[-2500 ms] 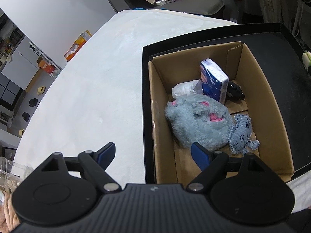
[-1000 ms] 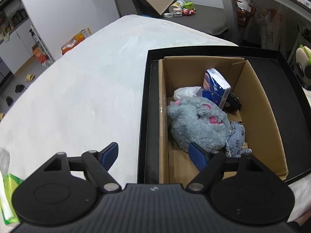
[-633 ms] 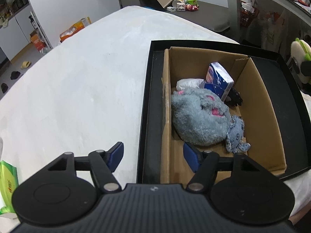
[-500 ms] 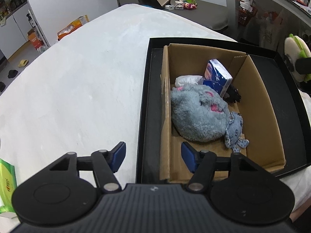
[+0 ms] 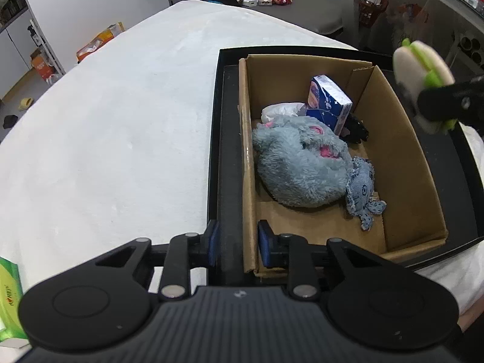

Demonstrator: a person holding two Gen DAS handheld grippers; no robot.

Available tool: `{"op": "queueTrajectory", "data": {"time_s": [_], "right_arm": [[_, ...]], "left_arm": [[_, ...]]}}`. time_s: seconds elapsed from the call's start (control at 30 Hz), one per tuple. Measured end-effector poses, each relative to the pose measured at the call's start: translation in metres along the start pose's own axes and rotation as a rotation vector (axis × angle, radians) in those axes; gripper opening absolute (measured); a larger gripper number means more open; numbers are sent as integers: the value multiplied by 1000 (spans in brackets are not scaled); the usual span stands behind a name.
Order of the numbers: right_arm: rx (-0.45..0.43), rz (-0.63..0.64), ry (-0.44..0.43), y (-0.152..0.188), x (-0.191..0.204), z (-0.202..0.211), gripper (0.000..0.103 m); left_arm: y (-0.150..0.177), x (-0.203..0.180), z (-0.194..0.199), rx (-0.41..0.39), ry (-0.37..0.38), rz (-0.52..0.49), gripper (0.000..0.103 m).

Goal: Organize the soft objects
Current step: 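Carry the hamburger plush over the cardboard box with the right gripper, then lower the hamburger plush into the box and open the right gripper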

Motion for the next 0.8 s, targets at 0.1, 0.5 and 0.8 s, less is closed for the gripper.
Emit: {"op": "queueTrajectory", "data": {"time_s": [0.1,0.5,0.8], "right_arm": [[12,3,-7,1,6,-3,23],[93,-48,-106,5,22,-21,30],[91,-106,-116,9,11,-19,46]], "left_arm": [[0,1,0,-1,25,5,20],[2,5,-2,-3,58,5,16],[3,2,-2,-14,40,-12,16]]}}
Point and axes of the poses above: each gripper's, at about its wrist camera, not at the fingertips, and z roughly against the way its jaws point, x to its left, y to its underside, the point moved 1 cm from there along -z, roughly the way its jaws point
